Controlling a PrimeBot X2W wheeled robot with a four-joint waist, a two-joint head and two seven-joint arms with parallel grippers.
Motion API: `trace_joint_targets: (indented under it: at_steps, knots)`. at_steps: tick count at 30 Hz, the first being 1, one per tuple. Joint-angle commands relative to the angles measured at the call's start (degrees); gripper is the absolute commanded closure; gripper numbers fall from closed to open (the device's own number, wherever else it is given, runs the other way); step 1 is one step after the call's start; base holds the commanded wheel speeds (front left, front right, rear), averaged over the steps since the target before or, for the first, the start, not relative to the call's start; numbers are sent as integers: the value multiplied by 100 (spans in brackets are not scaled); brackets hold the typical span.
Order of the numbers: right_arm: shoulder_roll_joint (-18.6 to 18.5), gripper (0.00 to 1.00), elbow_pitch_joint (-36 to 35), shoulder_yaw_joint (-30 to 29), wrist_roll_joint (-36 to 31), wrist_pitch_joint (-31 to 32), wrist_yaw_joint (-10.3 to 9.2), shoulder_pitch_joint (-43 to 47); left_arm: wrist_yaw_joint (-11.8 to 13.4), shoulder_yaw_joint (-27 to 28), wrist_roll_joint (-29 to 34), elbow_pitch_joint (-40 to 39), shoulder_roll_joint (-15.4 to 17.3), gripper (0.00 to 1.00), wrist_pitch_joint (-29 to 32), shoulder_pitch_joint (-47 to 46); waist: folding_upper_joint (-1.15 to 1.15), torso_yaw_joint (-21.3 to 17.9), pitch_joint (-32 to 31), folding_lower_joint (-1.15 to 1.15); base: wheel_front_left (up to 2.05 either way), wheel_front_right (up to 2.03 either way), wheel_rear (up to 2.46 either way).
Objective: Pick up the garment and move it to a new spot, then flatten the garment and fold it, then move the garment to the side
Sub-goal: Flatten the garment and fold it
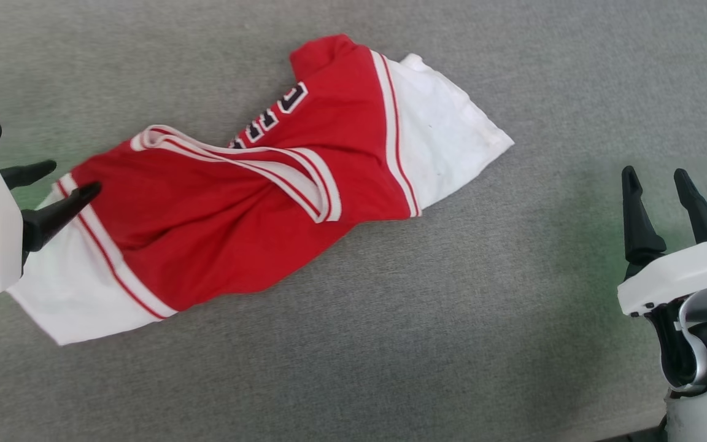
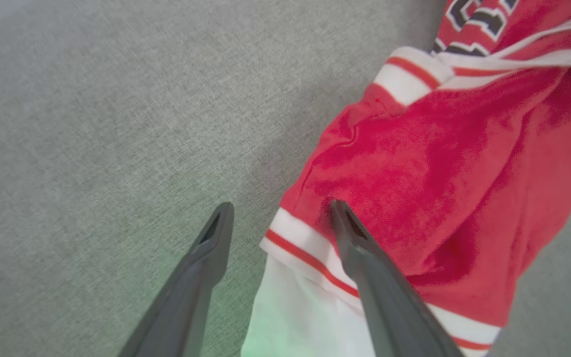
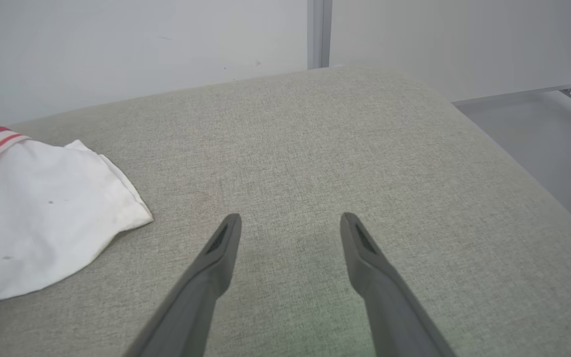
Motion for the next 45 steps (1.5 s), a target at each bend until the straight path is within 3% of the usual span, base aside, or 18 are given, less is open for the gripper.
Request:
trace_joint_targets:
  at_steps: [1,4,6,11,16,21,27,35,42,43,44,45]
  knots:
    - [-3,0,18,14,58,-83,-2,-3,15,-9,-5,17,5,0,149,-61,0,-119,118,0,0,0,0]
    - [-3,0,69,28,69,-140,-2,24,15,-4,-34,-15,-20,0,354,2,0,-147,137,0,0,0,0]
    - [-2,0,116,27,68,-178,-2,23,15,-5,-161,-49,-68,100,317,-14,0,-141,108,0,0,0,0]
    - [-4,0,138,4,2,-146,-2,-39,15,-5,-100,-196,-124,100,186,-25,0,-48,22,0,0,0,0]
    - [-4,0,146,-55,-50,-94,-2,-42,14,-6,217,-938,-70,100,-349,28,0,123,-138,0,0,0,0]
    - [-2,0,158,-149,-110,-31,-2,50,15,-6,776,-2071,209,100,-831,554,0,318,-346,0,0,0,0]
    - [-3,0,70,-200,-168,110,-2,62,15,-5,1498,-2844,264,100,-1233,1644,0,530,-498,0,0,0,0]
    - [-3,0,-10,-150,-211,240,-2,-45,14,-5,2004,-2630,-512,100,-1206,3025,0,656,-491,0,0,0,0]
    - [-3,0,-31,-171,-276,283,-2,-52,14,-1,1976,-1965,-1065,100,-1399,3057,0,780,-496,0,0,0,0]
    - [-3,0,-30,-173,-274,300,-2,-65,14,0,1972,-1911,-1090,85,-1407,3025,0,796,-510,0,0,0,0]
    - [-3,0,-34,-174,-282,319,-2,-77,14,-1,1934,-1889,-1102,61,-1451,2977,0,812,-525,0,0,0,0]
    - [-2,0,-36,-174,-293,329,-2,-84,14,-1,1866,-1896,-1085,5,-1484,2931,0,832,-540,0,0,0,0]
